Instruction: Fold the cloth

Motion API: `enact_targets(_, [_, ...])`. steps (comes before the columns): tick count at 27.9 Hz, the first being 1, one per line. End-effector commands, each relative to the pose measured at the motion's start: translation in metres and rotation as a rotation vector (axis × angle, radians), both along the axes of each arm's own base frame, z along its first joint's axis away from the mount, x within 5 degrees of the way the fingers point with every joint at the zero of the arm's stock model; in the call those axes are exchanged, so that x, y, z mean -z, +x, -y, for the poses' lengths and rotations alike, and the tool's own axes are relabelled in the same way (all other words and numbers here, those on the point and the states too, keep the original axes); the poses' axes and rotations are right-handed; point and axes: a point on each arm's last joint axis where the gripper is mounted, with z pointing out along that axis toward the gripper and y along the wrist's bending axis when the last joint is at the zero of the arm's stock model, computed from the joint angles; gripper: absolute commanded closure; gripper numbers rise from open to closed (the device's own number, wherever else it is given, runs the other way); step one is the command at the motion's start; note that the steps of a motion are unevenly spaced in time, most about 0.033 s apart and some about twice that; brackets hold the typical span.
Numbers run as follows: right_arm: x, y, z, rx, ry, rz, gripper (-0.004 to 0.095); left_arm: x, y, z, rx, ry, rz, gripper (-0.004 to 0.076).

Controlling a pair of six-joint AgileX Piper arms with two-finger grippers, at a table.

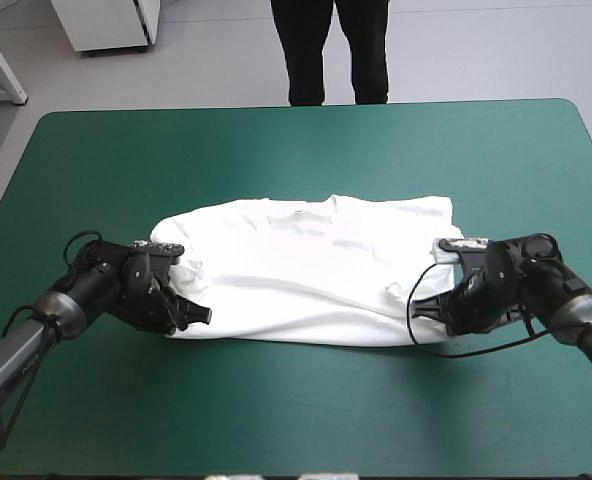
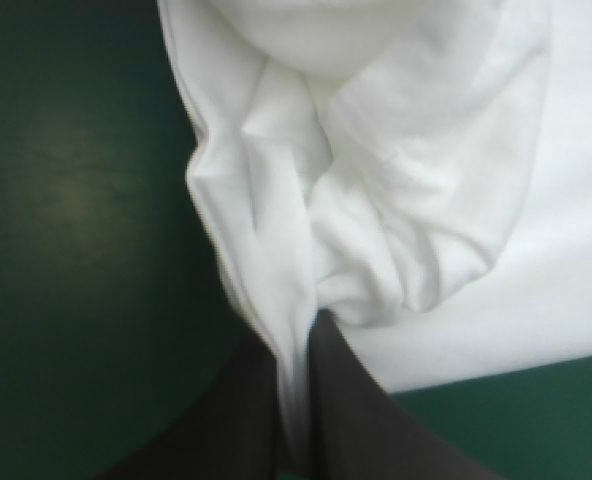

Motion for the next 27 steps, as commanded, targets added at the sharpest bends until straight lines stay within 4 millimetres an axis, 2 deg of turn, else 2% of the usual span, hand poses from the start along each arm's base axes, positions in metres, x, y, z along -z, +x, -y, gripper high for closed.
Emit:
enact_targets(1, [-0.051, 0.011, -0.001, -0.028, 0.015, 0.177, 0.0923, -0.045, 0.014, 0.002, 0.047, 0.004, 0.132, 0.0733])
enact_targets(3, [-0.071, 0.020, 0.000, -0.034, -0.005, 0.263, 0.0923, -0.070, 0.026, 0.002, 0.057, 0.010, 0.234, 0.0733])
enact_targets(7, [-0.093, 0.033, 0.001, -0.037, -0.042, 0.363, 0.0925, -0.097, 0.043, 0.004, 0.072, 0.024, 0.395, 0.0733])
enact_targets(13, [-0.116, 0.063, 0.001, -0.017, -0.086, 0.540, 0.0925, -0.103, 0.080, 0.010, 0.093, 0.084, 0.456, 0.0733])
enact_targets(18, [-0.108, 0.099, -0.002, -0.011, -0.128, 0.535, 0.0925, -0.101, 0.121, 0.019, 0.090, 0.114, 0.483, 0.0733])
enact_targets(24, [-0.090, 0.145, 0.013, 0.085, -0.089, 0.496, 0.0925, -0.099, 0.166, 0.023, 0.051, 0.095, 0.512, 0.0733])
enact_targets(27, [-0.079, 0.164, 0.019, 0.083, -0.070, 0.474, 0.0925, -0.087, 0.184, 0.024, 0.041, 0.089, 0.502, 0.0733])
